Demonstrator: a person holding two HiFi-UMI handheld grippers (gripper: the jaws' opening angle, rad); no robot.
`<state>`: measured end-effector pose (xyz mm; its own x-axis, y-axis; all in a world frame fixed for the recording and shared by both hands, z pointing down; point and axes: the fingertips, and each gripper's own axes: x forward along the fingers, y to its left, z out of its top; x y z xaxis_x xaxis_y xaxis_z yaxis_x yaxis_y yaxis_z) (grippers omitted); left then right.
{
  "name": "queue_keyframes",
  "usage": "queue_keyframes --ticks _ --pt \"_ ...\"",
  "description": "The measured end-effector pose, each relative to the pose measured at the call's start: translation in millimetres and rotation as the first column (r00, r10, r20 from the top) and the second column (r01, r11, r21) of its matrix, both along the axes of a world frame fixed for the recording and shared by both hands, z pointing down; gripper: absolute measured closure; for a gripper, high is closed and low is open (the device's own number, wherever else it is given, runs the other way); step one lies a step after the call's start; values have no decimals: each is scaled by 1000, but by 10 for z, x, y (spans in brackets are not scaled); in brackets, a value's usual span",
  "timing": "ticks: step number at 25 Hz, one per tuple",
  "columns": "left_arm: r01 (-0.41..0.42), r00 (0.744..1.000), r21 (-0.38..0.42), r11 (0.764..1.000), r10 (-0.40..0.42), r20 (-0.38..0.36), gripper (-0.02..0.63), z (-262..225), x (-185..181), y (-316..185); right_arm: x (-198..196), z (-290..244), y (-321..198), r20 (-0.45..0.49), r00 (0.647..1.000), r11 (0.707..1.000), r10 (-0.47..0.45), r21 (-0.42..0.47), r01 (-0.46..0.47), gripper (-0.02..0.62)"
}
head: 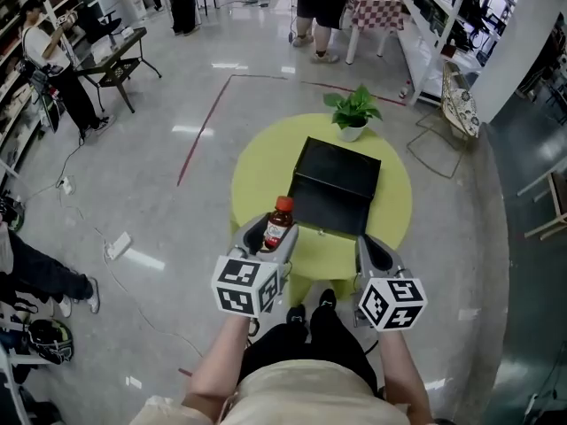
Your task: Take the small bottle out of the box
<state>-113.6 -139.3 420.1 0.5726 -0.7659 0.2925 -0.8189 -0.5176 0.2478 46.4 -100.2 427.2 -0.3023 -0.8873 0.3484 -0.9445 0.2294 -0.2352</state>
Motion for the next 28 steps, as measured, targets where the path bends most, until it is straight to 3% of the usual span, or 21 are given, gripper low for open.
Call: queue_keyframes --ticks 20,28 --pt "57 998 101 993 -58 12 379 -197 -70 80 124 -370 -38 -51 999 989 -17 144 24 597" --pt "102 995 121 987 -103 5 379 -290 -41 225 262 -401 94 -44 998 986 -42 160 48 595"
